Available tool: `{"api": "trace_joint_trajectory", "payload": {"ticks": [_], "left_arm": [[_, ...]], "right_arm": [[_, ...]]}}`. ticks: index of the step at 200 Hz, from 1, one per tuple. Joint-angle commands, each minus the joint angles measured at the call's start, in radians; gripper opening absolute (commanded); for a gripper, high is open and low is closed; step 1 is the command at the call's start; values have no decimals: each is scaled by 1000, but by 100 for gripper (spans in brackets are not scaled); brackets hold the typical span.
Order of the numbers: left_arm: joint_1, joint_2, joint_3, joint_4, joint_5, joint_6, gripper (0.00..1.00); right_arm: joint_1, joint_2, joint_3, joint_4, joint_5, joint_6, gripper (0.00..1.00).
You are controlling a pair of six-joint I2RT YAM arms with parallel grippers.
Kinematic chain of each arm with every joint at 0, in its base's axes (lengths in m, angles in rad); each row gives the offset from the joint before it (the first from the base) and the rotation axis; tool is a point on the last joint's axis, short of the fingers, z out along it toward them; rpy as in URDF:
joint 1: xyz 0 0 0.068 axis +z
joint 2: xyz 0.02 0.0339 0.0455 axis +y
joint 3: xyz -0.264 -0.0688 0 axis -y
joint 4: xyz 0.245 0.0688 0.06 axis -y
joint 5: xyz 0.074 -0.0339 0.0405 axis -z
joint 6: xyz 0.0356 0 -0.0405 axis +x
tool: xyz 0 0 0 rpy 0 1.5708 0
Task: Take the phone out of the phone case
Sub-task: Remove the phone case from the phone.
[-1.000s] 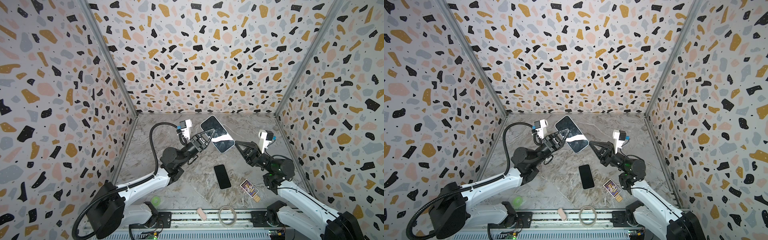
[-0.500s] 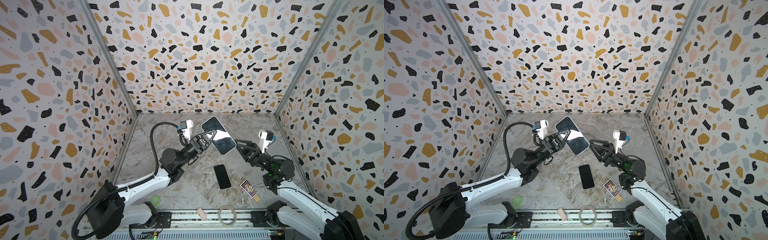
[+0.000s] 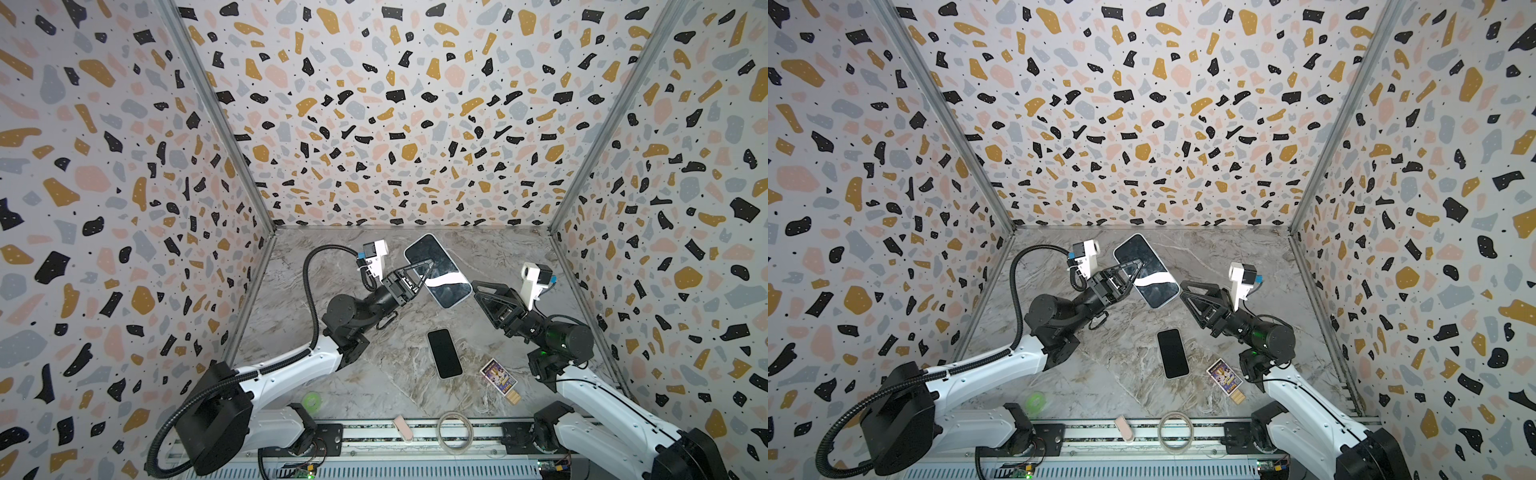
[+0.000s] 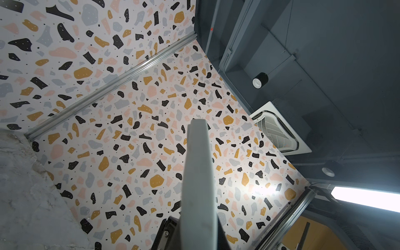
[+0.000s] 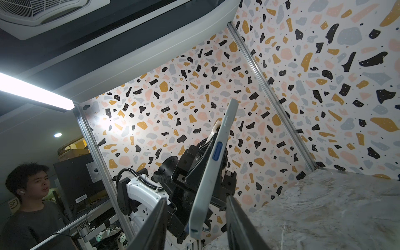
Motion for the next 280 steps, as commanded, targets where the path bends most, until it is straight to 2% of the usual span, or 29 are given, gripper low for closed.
{"api": "trace_joint_trajectory", "payload": {"ticks": [1, 21, 90, 126, 155, 193, 259, 280], "left_arm": [[1, -7, 21, 115, 18, 3, 0], [1, -5, 19, 120, 21, 4, 0], [1, 4, 18, 128, 34, 2, 0], [-1, 9, 16, 140, 33, -2, 0], [1, 22, 13, 189, 23, -45, 0], [1, 74, 35, 265, 31, -114, 0], [4, 159, 83, 431, 48, -245, 0], [4, 169, 99, 436, 54, -248, 0]], "right_arm": [[1, 15, 6, 82, -16, 30, 45], [6, 32, 15, 90, -19, 33, 43], [12, 36, 16, 95, -10, 26, 25], [15, 40, 15, 108, -16, 25, 11], [15, 30, 1, 130, -16, 23, 4], [14, 50, -8, 216, -53, 55, 0], [-12, 181, -30, 562, -78, 232, 0], [-13, 194, -20, 567, -79, 240, 0]]}}
